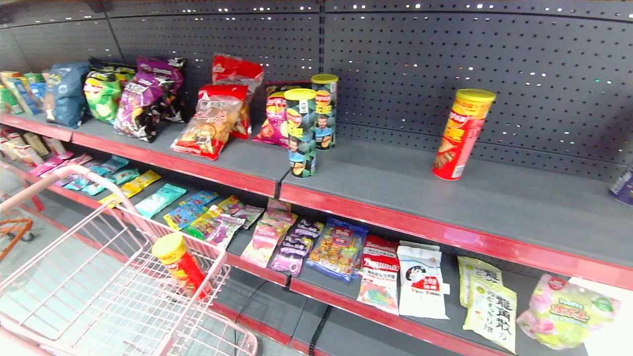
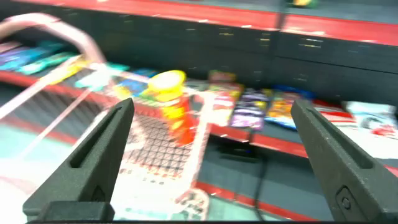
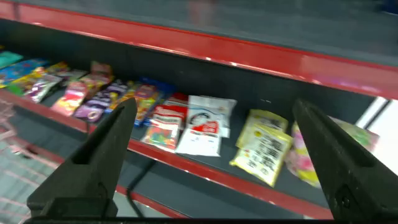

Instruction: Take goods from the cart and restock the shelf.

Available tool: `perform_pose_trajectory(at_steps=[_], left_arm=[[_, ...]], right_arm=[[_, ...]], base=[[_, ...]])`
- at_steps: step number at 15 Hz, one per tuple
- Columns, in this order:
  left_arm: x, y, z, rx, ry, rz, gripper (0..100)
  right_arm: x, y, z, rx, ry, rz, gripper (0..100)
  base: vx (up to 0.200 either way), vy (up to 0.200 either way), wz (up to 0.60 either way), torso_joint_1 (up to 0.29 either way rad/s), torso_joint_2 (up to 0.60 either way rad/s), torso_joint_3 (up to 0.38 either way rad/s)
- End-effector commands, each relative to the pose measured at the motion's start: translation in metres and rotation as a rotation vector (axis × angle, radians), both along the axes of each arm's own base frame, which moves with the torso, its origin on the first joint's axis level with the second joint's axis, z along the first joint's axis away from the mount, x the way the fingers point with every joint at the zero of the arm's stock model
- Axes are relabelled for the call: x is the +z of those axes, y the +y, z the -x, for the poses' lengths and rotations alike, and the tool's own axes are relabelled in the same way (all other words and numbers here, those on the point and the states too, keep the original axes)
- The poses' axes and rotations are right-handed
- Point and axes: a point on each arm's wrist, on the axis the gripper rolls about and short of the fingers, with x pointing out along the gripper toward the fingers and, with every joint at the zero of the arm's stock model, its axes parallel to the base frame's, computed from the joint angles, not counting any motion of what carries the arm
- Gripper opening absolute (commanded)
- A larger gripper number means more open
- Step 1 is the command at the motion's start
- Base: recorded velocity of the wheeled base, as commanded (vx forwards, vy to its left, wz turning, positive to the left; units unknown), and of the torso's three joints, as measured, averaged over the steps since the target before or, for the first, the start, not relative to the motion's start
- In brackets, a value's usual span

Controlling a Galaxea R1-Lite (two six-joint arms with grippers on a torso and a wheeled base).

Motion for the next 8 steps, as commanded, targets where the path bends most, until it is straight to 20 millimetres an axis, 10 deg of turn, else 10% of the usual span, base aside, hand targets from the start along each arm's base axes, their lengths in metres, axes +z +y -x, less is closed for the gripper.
perform_pose_trajectory(at_steps=[1, 8], left_arm=[[0.0001, 0.0, -0.0001, 0.0, 0.001, 0.0, 100], [0.0001, 0.0, -0.0001, 0.0, 0.001, 0.0, 100]], right_arm=[[0.0, 0.0, 0.0, 0.001, 0.0, 0.0, 100], [0.0, 0.0, 0.0, 0.001, 0.0, -0.003, 100]], base=[[0.0, 0.0, 0.6, -0.002, 0.0, -0.002], [0.0, 0.0, 0.09, -0.005, 0.01, 0.009]])
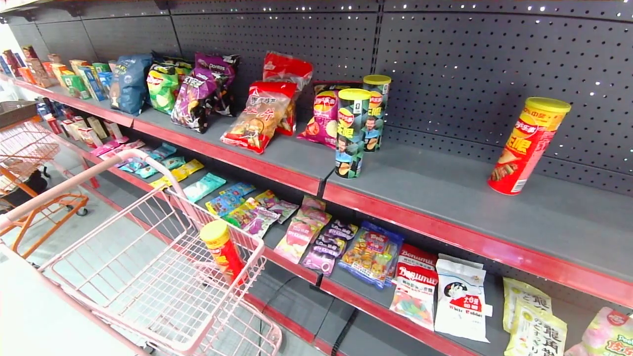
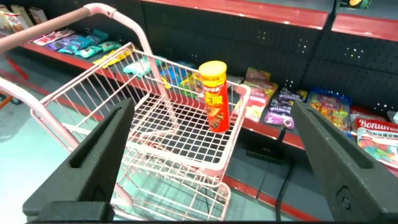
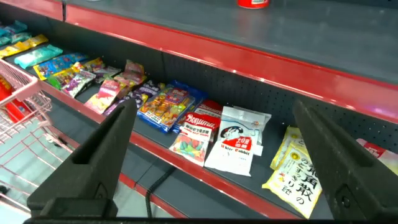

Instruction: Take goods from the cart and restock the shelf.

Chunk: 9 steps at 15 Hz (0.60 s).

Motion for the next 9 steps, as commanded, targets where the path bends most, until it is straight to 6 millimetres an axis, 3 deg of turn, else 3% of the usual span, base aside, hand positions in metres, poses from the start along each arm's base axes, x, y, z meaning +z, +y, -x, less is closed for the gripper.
perform_pose_trajectory(at_steps=[1, 9], left_arm=[[-0.0001, 0.0, -0.0001, 0.001, 0.001, 0.0, 100], [-0.0001, 0.0, -0.0001, 0.001, 0.001, 0.0, 100]], right_arm=[[-0.0001, 0.0, 0.0, 0.001, 0.001, 0.001, 100], [-0.0001, 0.0, 0.0, -0.001, 0.001, 0.0, 100]], base=[[0.0, 0.0, 0.0, -0.1, 0.29, 0.149], [0.0, 0.0, 0.0, -0.151, 0.39, 0.232]])
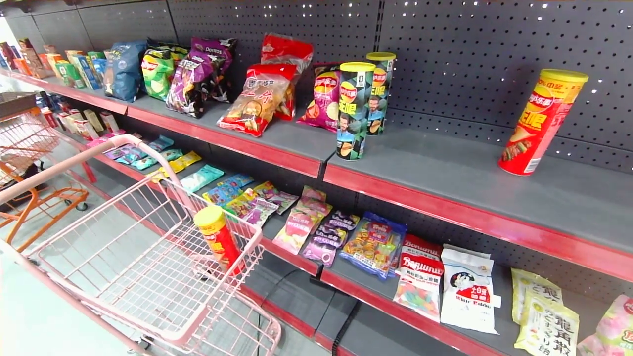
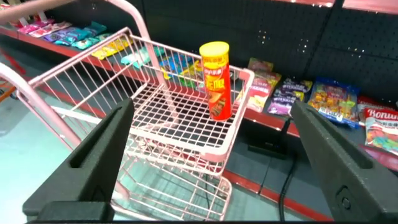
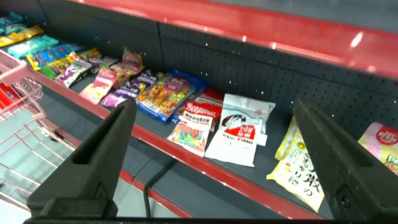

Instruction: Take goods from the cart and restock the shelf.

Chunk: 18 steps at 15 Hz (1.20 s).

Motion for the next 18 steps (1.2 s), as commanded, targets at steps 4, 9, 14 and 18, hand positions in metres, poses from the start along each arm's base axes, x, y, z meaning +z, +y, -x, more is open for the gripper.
perform_pose_trajectory(at_steps=[4, 9, 14, 18], left_arm=[[0.0, 0.0, 0.0, 0.0, 0.0, 0.0, 100], [0.0, 0.0, 0.0, -0.003, -0.002, -0.012, 100], [0.161, -0.002, -0.056, -0.066, 0.033, 0.124, 100], [0.123, 0.01, -0.156, 0.077, 0.296, 0.103, 100]], right_arm=[[0.0, 0.0, 0.0, 0.001, 0.0, 0.0, 100], [0.0, 0.0, 0.0, 0.001, 0.0, 0.002, 100], [0.0, 0.0, 0.0, 0.0, 0.0, 0.002, 100], [0.0, 0.0, 0.0, 0.0, 0.0, 0.002, 100]], base=[[0.0, 0.0, 0.0, -0.199, 0.54, 0.337], [0.0, 0.0, 0.0, -0.171, 0.52, 0.341], [0.0, 0.0, 0.0, -0.03, 0.1, 0.07], [0.0, 0.0, 0.0, 0.0, 0.0, 0.0]])
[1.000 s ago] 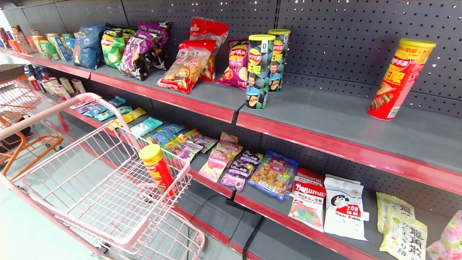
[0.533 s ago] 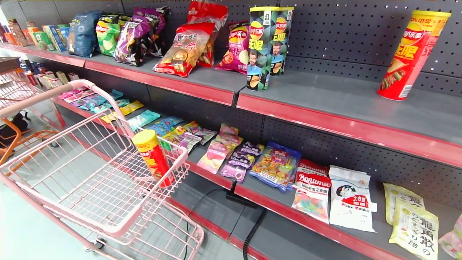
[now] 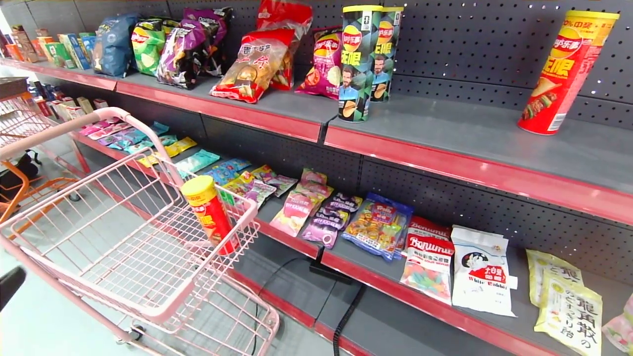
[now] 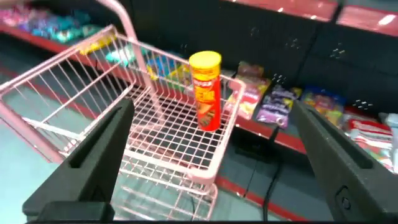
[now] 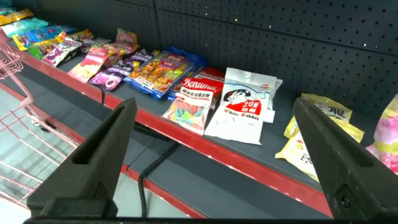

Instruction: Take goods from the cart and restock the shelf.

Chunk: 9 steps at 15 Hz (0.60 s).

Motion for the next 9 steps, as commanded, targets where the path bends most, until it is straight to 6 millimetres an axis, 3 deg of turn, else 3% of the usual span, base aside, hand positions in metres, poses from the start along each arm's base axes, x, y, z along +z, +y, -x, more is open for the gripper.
perform_pose_trajectory(at_steps=[1, 3, 4, 6, 9], left_arm=[[-0.028, 0.022, -0.141, 0.101, 0.273, 0.027, 100], [-0.053, 0.025, -0.171, -0.011, 0.278, 0.031, 100], [-0.054, 0.025, -0.172, -0.016, 0.277, 0.029, 100], [-0.077, 0.026, -0.193, -0.126, 0.34, -0.07, 100], [-0.084, 0.028, -0.211, -0.164, 0.347, -0.071, 100]], right_arm=[[0.0, 0.0, 0.0, 0.001, 0.0, 0.001, 100], [0.0, 0.0, 0.0, 0.001, 0.0, 0.001, 100], [0.0, 0.0, 0.0, 0.001, 0.0, 0.001, 100], [0.0, 0.0, 0.0, 0.001, 0.0, 0.001, 100], [0.0, 0.0, 0.0, 0.001, 0.0, 0.001, 100]], base=[[0.0, 0.0, 0.0, 0.0, 0.0, 0.0], [0.0, 0.0, 0.0, 0.0, 0.0, 0.0], [0.0, 0.0, 0.0, 0.0, 0.0, 0.0], [0.0, 0.0, 0.0, 0.0, 0.0, 0.0], [0.0, 0.0, 0.0, 0.0, 0.0, 0.0]])
